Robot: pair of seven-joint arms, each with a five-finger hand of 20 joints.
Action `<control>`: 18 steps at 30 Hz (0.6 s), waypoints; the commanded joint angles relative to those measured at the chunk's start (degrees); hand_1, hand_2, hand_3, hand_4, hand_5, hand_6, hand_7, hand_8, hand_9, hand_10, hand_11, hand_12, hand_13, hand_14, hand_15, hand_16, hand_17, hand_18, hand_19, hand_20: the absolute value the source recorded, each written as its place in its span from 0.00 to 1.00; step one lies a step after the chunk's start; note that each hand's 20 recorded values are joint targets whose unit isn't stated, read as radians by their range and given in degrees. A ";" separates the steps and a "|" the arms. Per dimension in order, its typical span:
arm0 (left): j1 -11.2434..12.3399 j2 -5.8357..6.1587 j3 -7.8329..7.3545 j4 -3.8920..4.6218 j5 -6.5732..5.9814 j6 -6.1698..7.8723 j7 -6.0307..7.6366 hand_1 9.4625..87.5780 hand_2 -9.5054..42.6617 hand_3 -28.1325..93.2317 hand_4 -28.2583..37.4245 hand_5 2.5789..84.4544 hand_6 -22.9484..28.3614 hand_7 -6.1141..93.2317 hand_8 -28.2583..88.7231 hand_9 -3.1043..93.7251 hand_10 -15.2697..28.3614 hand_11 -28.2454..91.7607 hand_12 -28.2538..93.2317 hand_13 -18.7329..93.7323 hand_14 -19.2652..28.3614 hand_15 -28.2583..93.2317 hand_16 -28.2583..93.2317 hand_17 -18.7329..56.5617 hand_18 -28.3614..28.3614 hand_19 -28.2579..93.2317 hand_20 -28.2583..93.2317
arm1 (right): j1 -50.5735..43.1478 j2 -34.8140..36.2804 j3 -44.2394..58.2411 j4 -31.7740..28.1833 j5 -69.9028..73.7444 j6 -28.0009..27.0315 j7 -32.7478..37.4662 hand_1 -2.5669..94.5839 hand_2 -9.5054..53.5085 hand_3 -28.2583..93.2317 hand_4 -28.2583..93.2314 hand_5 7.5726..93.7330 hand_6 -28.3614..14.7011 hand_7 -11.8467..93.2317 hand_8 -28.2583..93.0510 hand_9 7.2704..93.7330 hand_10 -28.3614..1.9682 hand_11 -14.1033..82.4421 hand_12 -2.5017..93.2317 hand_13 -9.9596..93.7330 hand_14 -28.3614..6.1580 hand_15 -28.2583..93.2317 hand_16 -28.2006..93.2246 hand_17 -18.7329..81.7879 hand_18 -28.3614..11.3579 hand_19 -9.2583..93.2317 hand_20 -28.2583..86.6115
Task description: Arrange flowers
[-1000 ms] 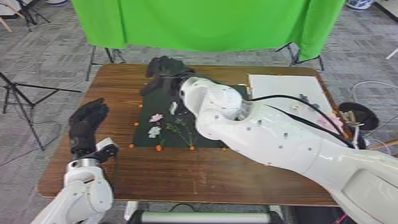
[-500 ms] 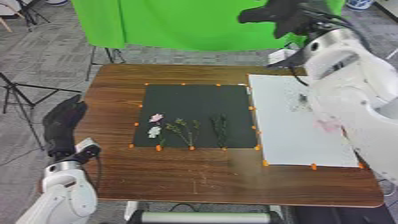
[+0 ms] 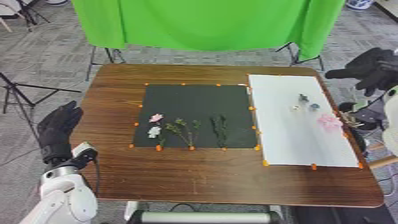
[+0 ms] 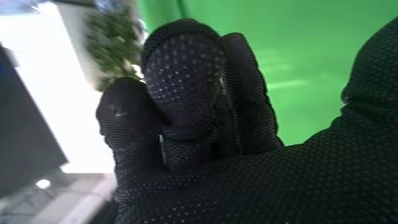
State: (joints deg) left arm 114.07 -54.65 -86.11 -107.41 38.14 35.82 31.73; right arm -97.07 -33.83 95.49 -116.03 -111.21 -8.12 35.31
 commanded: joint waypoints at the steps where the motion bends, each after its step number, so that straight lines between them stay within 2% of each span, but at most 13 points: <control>1: 1.38 -1.27 0.15 -0.56 -0.77 -1.05 0.04 0.35 0.33 0.78 0.04 0.65 0.50 0.28 0.15 0.58 0.68 0.46 0.32 0.54 0.72 0.45 0.20 0.49 0.71 0.39 0.42 | -6.71 -2.89 -4.21 3.56 0.59 2.28 2.28 0.29 0.00 0.73 0.07 0.57 0.60 0.19 0.18 0.74 0.38 0.25 0.18 0.96 0.67 0.67 0.46 0.75 0.28 1.00 0.64; 6: 1.60 -1.13 -0.21 -0.57 -0.37 -1.11 -0.38 0.35 0.32 0.78 0.07 0.65 0.50 0.28 0.15 0.57 0.68 0.46 0.32 0.54 0.72 0.45 0.20 0.48 0.72 0.40 0.42 | -5.80 -3.64 -6.58 5.91 0.07 4.65 1.75 0.30 0.00 0.73 0.08 0.57 0.61 0.20 0.18 0.74 0.39 0.25 0.18 0.96 0.67 0.67 0.46 0.76 0.28 1.00 0.65; 8: 1.63 -1.05 -0.24 -0.55 -0.33 -1.59 -0.56 0.35 0.31 0.78 0.07 0.65 0.50 0.28 0.15 0.58 0.68 0.46 0.32 0.54 0.72 0.45 0.20 0.48 0.71 0.40 0.42 | -5.09 -3.62 -7.89 6.99 -0.17 5.39 1.85 0.30 0.00 0.73 0.08 0.57 0.61 0.20 0.18 0.74 0.39 0.25 0.18 0.96 0.67 0.67 0.46 0.76 0.28 1.00 0.65; 10: 1.75 -0.94 -0.38 -0.49 0.22 -2.31 -1.00 0.36 0.31 0.79 0.08 0.65 0.50 0.28 0.16 0.58 0.68 0.46 0.32 0.54 0.72 0.45 0.20 0.48 0.72 0.40 0.42 | -4.18 -3.68 -9.09 8.14 -0.22 5.42 2.02 0.30 0.00 0.73 0.08 0.57 0.61 0.20 0.18 0.74 0.39 0.25 0.18 0.96 0.68 0.67 0.46 0.76 0.29 1.00 0.65; 12: 2.05 -0.86 -1.21 -0.43 1.43 -4.49 -2.12 0.36 0.30 0.79 0.08 0.65 0.50 0.28 0.16 0.58 0.68 0.46 0.32 0.54 0.72 0.45 0.20 0.48 0.72 0.40 0.42 | -3.40 -3.68 -10.25 9.39 -0.48 6.27 2.11 0.31 0.00 0.73 0.08 0.56 0.61 0.20 0.18 0.74 0.39 0.25 0.18 0.96 0.68 0.67 0.46 0.76 0.29 1.00 0.65; 15: 3.00 -0.99 -3.41 -0.15 5.47 -10.14 -4.86 0.37 0.28 0.79 0.10 0.64 0.50 0.28 0.16 0.57 0.67 0.46 0.32 0.54 0.73 0.44 0.20 0.48 0.72 0.40 0.42 | -2.82 -3.71 -11.30 10.66 -0.78 6.87 2.27 0.31 0.00 0.74 0.08 0.56 0.61 0.20 0.18 0.74 0.39 0.25 0.18 0.97 0.68 0.67 0.46 0.76 0.29 1.00 0.65; 16: 3.14 -1.07 -3.88 -0.11 6.77 -11.33 -5.56 0.38 0.27 0.79 0.10 0.64 0.50 0.28 0.16 0.57 0.67 0.46 0.32 0.54 0.73 0.44 0.20 0.48 0.72 0.39 0.42 | -2.98 -3.69 -11.44 10.95 -0.77 7.27 2.24 0.32 0.00 0.74 0.08 0.56 0.61 0.20 0.18 0.74 0.39 0.25 0.18 0.97 0.68 0.67 0.46 0.77 0.29 1.00 0.65; 18: 3.28 -1.10 -4.29 -0.03 8.35 -12.53 -6.34 0.39 0.26 0.78 0.12 0.63 0.50 0.28 0.16 0.57 0.67 0.46 0.32 0.54 0.73 0.44 0.20 0.48 0.72 0.39 0.42 | -3.08 -3.82 -11.85 11.46 -1.11 7.83 2.50 0.33 0.00 0.74 0.08 0.56 0.61 0.20 0.18 0.74 0.39 0.25 0.18 0.97 0.69 0.67 0.46 0.77 0.29 1.00 0.65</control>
State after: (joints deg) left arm 115.87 -55.48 -87.93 -107.62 40.30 30.14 29.03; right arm -100.13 -37.41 84.28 -106.07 -111.00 -2.47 36.95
